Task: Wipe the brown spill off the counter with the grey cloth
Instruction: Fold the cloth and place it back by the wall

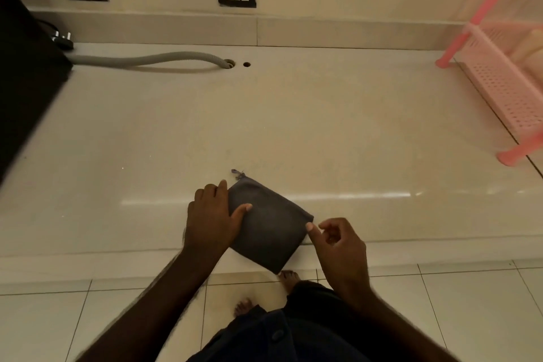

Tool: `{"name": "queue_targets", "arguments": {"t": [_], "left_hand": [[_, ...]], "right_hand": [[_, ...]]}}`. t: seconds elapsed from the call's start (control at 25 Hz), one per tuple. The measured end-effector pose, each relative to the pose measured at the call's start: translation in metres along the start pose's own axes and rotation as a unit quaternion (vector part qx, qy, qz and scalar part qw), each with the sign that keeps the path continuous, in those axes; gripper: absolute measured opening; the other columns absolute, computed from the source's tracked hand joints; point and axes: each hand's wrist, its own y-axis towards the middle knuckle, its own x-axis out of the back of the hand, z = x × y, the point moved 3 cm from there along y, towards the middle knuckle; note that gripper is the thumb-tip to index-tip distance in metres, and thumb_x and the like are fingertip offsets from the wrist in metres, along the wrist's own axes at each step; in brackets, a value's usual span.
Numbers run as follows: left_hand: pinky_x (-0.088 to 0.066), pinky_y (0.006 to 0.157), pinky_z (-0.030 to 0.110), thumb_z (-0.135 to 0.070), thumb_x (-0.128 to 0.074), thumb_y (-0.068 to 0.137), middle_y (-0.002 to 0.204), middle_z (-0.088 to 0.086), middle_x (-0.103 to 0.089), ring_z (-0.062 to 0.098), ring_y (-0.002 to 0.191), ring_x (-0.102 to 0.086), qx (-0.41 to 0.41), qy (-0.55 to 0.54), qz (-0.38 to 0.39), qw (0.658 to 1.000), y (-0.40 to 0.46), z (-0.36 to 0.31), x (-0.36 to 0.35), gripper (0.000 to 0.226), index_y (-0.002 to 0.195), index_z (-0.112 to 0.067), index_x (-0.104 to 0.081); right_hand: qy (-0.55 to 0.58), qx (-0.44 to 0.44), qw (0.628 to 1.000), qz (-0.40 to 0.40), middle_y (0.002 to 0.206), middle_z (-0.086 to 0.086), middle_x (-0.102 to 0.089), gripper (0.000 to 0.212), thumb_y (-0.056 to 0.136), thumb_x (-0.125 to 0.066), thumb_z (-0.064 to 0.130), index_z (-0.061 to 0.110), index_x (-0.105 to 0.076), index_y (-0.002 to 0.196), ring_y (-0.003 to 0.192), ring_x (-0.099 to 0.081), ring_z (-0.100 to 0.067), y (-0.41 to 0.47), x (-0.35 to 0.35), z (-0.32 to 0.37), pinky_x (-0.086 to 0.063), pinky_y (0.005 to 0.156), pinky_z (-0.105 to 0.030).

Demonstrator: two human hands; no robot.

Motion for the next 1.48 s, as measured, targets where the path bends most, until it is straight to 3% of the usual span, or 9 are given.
{"name": "queue_targets", "arguments": {"t": [0.08, 0.24, 0.44, 0.52, 0.76, 0.88, 1.08, 1.24, 1.48], "left_hand": [[-0.047, 0.104, 0.046, -0.066, -0.064, 0.09, 0.144, 0.015, -0.055, 0.034, 0.131, -0.052, 0.026, -0.013, 0.026, 0.999, 0.012, -0.002, 0.0, 0.082, 0.149, -0.013, -0.044], [-0.05, 0.095, 0.041, -0.052, -0.083, 0.081, 0.142, 0.013, -0.06, 0.034, 0.123, -0.061, 0.075, -0.147, 0.088, 0.982, 0.031, -0.002, 0.0, 0.083, 0.147, -0.018, -0.043], [-0.052, 0.083, 0.034, -0.052, -0.08, 0.084, 0.112, 0.003, -0.072, 0.015, 0.093, -0.065, 0.07, -0.195, 0.168, 0.964, 0.045, -0.018, 0.003, 0.05, 0.119, -0.019, -0.065], [-0.05, 0.079, 0.03, -0.048, -0.078, 0.087, 0.105, -0.004, -0.071, 0.012, 0.094, -0.064, 0.059, -0.246, 0.178, 0.951, 0.049, -0.025, 0.011, 0.037, 0.114, -0.025, -0.067], [-0.056, 0.09, 0.033, -0.037, -0.071, 0.095, 0.111, -0.007, -0.077, 0.016, 0.107, -0.071, 0.058, -0.426, 0.145, 0.891, 0.07, -0.054, 0.038, 0.026, 0.119, -0.028, -0.07], [-0.055, 0.099, 0.04, -0.035, -0.065, 0.1, 0.118, -0.001, -0.074, 0.021, 0.111, -0.068, 0.053, -0.432, 0.114, 0.893, 0.094, -0.077, 0.041, 0.031, 0.127, -0.021, -0.067], [-0.062, 0.093, 0.046, -0.033, -0.07, 0.097, 0.111, 0.003, -0.079, 0.023, 0.106, -0.073, 0.048, -0.435, 0.11, 0.892, 0.147, -0.112, 0.037, 0.03, 0.124, -0.019, -0.071], [-0.066, 0.08, 0.045, -0.028, -0.076, 0.093, 0.101, 0.001, -0.082, 0.022, 0.098, -0.077, 0.035, -0.438, 0.116, 0.891, 0.208, -0.142, 0.036, 0.015, 0.108, -0.025, -0.073], [-0.065, 0.087, 0.049, -0.026, -0.075, 0.094, 0.107, 0.007, -0.079, 0.022, 0.099, -0.075, 0.01, -0.413, 0.051, 0.909, 0.324, -0.19, 0.038, 0.032, 0.122, -0.012, -0.071]], "right_hand": [[-0.001, -0.063, 0.996, 0.064, 0.088, 0.004, -0.075, 0.033, 0.092, -0.075, 0.06, 0.031, -0.063, 0.1, 0.08, -0.076, -0.018, 0.005, -0.002, 0.001, -0.067, 0.074, -0.042], [0.029, -0.121, 0.982, 0.142, 0.09, 0.001, -0.078, 0.042, 0.087, -0.08, 0.061, 0.032, -0.058, 0.109, 0.072, -0.079, -0.015, 0.017, -0.008, 0.016, -0.064, 0.059, -0.028], [0.047, -0.119, 0.973, 0.191, 0.085, 0.002, -0.078, 0.023, 0.092, -0.083, 0.039, 0.025, -0.067, 0.101, 0.055, -0.072, -0.007, 0.034, -0.015, 0.024, -0.05, 0.049, -0.014], [0.076, -0.12, 0.97, 0.199, 0.089, 0.003, -0.078, 0.017, 0.092, -0.083, 0.033, 0.022, -0.072, 0.099, 0.064, -0.073, -0.007, 0.044, -0.011, 0.029, -0.051, 0.052, -0.016], [0.256, -0.149, 0.934, 0.201, 0.115, -0.003, -0.078, 0.022, 0.097, -0.075, 0.028, 0.018, -0.07, 0.116, 0.108, -0.074, -0.026, 0.101, 0.013, 0.045, -0.06, 0.08, -0.036], [0.307, -0.164, 0.915, 0.203, 0.119, -0.008, -0.079, 0.033, 0.095, -0.078, 0.02, 0.017, -0.066, 0.126, 0.109, -0.076, -0.03, 0.139, 0.031, 0.052, -0.064, 0.074, -0.035], [0.303, -0.122, 0.928, 0.18, 0.114, -0.002, -0.083, 0.034, 0.098, -0.075, 0.016, 0.019, -0.07, 0.131, 0.107, -0.079, -0.027, 0.218, 0.066, 0.06, -0.065, 0.078, -0.033], [0.285, -0.087, 0.941, 0.159, 0.112, 0.0, -0.084, 0.028, 0.099, -0.074, 0.014, 0.017, -0.076, 0.126, 0.108, -0.077, -0.026, 0.287, 0.083, 0.071, -0.063, 0.077, -0.03], [0.289, -0.077, 0.948, 0.109, 0.108, 0.001, -0.084, 0.022, 0.097, -0.076, 0.011, 0.019, -0.079, 0.118, 0.104, -0.078, -0.024, 0.405, 0.09, 0.096, -0.063, 0.07, -0.026]]}}
